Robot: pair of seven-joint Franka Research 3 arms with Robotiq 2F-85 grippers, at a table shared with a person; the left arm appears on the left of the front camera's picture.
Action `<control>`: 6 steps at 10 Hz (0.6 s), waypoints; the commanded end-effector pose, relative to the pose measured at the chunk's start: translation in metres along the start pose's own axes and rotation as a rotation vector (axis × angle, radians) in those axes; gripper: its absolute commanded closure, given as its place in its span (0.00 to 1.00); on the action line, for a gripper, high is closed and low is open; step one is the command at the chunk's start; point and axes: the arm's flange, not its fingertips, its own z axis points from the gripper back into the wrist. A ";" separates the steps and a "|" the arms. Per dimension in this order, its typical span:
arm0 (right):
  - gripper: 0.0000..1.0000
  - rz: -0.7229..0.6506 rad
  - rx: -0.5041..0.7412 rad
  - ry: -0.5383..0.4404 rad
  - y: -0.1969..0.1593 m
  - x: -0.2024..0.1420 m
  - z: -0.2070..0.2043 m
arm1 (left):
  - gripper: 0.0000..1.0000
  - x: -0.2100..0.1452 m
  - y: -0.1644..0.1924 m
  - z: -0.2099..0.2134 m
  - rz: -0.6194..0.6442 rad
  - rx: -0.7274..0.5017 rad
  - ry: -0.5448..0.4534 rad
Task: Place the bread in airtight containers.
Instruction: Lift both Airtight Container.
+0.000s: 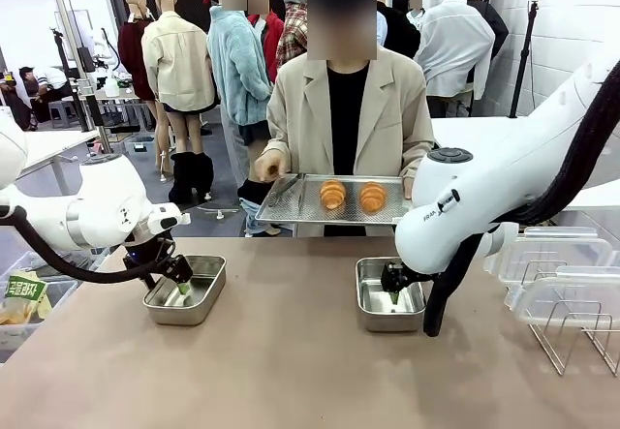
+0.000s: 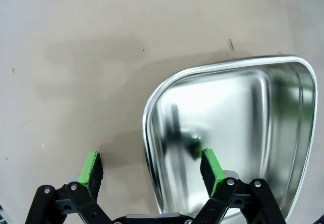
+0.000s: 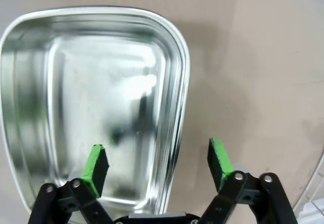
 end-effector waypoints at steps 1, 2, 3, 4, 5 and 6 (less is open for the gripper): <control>0.39 -0.040 -0.037 -0.050 0.007 0.004 -0.006 | 0.20 0.002 0.003 0.004 0.004 -0.005 0.013; 0.59 -0.055 -0.037 -0.066 0.006 0.004 -0.004 | 0.40 0.002 -0.001 0.006 -0.011 -0.017 0.017; 0.79 -0.055 -0.044 -0.068 0.005 0.005 -0.003 | 0.60 0.003 -0.002 0.007 -0.014 -0.016 0.019; 0.99 -0.060 -0.045 -0.074 0.006 0.007 -0.002 | 0.80 0.003 -0.004 0.010 -0.019 -0.011 0.023; 1.00 -0.066 -0.055 -0.084 0.006 0.008 0.000 | 1.00 0.003 -0.005 0.013 -0.020 -0.022 0.030; 1.00 -0.070 -0.058 -0.079 0.006 0.009 0.000 | 1.00 0.002 -0.006 0.014 -0.021 -0.028 0.028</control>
